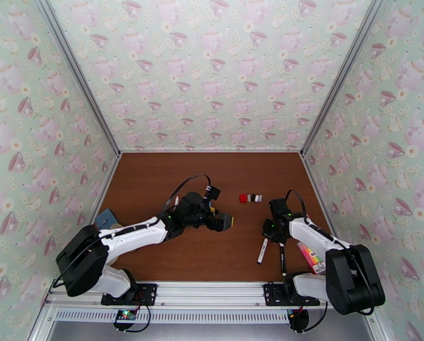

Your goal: Open the pen caps

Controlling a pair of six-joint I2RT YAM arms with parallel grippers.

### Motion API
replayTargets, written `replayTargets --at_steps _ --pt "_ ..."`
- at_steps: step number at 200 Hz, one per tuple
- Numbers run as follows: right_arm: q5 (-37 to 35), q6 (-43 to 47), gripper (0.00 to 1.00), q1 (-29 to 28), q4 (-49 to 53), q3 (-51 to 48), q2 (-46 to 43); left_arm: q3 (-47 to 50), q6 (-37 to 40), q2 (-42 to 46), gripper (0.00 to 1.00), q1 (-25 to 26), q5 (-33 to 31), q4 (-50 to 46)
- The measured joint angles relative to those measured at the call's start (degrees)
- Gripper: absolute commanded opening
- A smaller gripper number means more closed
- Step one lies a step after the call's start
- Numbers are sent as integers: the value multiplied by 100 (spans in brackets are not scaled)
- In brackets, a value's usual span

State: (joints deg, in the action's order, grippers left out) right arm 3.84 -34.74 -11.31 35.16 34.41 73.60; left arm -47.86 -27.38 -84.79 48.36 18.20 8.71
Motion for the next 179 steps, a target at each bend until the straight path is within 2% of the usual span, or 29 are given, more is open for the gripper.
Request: replayTargets --at_steps 59,102,137,159,179 --pt "872 -153 13 -17 -826 42 -887 0 -125 -15 100 90 116 63" --pt "1495 -564 13 -37 -1626 162 -1488 -81 -428 -407 99 328 203 201" --pt "1897 -992 13 -37 -2273 166 -1847 -522 -723 -798 94 422 306 232" --pt "2085 -1233 13 -37 -2562 166 -1956 -748 -868 -903 83 485 348 315" --pt "2218 -1410 13 -37 -2776 166 -1989 -920 -981 -979 77 514 352 409"
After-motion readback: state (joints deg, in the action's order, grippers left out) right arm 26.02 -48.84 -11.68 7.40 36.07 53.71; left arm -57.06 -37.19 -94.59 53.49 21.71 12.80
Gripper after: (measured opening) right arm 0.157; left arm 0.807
